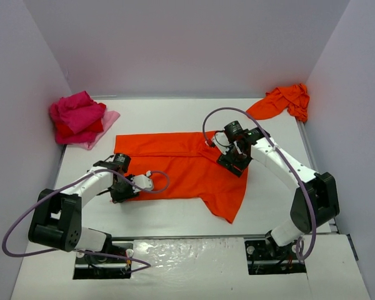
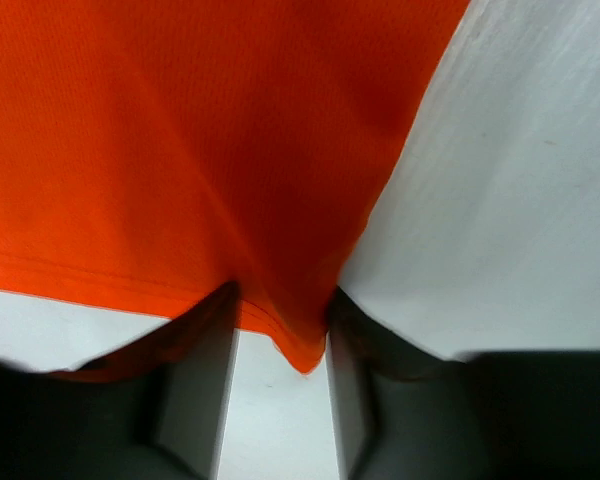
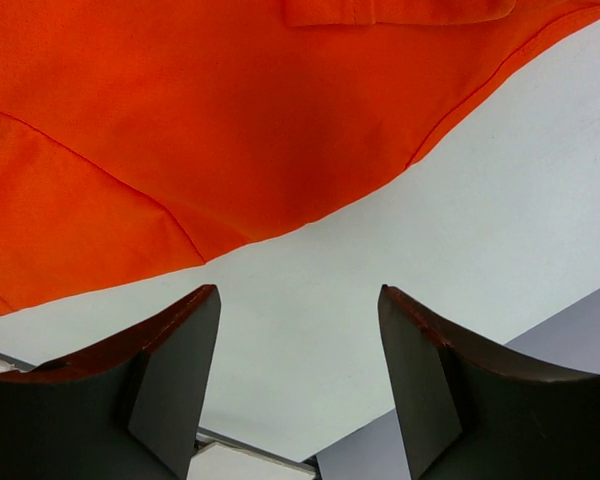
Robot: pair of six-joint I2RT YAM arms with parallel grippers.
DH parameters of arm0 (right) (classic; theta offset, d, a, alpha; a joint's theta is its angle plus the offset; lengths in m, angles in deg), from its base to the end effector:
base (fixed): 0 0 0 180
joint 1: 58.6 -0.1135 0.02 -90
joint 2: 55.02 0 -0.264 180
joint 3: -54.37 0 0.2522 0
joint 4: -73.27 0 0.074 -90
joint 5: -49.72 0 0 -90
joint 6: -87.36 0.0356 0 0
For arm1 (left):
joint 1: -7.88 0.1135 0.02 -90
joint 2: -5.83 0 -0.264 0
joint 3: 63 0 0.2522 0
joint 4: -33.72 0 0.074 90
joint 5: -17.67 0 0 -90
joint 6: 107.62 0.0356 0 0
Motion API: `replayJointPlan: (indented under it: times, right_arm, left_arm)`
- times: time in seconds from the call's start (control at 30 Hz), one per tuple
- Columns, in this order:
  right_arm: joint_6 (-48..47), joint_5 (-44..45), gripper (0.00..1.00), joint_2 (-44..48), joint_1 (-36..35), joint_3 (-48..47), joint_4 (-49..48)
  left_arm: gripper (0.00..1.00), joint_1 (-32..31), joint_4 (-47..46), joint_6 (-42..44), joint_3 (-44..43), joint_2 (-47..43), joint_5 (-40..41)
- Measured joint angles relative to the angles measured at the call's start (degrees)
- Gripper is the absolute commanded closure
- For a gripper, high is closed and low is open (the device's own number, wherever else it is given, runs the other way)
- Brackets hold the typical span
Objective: Fold and stack the t-shirts
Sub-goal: Fold the tshirt
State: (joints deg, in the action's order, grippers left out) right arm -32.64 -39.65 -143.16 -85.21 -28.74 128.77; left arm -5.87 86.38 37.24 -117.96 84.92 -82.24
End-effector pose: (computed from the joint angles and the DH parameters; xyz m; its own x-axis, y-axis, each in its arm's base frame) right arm 0.2832 0.1415 0.2598 -0.4526 -0.7859 -0.4213 -0.7729 0.5814 -0.2543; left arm 0.2172 -0.0595 0.1634 -0.3216 0.9080 -0.2685 0.9300 0.3561 0.0904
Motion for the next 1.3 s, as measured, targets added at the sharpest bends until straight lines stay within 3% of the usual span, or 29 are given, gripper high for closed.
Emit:
replayJointPlan:
  times: [0.23,0.57,0.73,0.87,1.07,1.3]
  right_arm:
    - [-1.35,-5.75,0.33,1.72,-0.21,1.24,3.53]
    - [-7.15,-13.32,0.33,4.0,-5.39,11.83,12.79]
    - [-9.07,-14.94,0.43,1.32,-6.2,11.87,12.6]
    - [-9.93,-14.94,0.63,-4.63,-6.37,10.14,9.63]
    - [-10.39,-13.68,0.72,-18.46,-6.26,3.98,4.39]
    - [-9.38,-11.87,0.74,-25.76,-3.79,-3.68,9.79]
  left_arm:
    - [1.0,-0.56,-1.87,-1.71,-0.62,2.09,2.83]
    - [1.0,-0.56,-2.41,-6.66,-5.62,7.85,6.35]
    - [1.0,-0.94,-3.18,-8.55,-7.18,9.25,6.4]
    - [1.0,-2.25,-3.05,-9.08,-8.35,10.54,7.02]
    - [1.0,-3.5,-2.66,-9.23,-10.77,12.79,7.36]
    - [1.0,-3.63,-2.26,-9.28,-11.89,13.92,7.39]
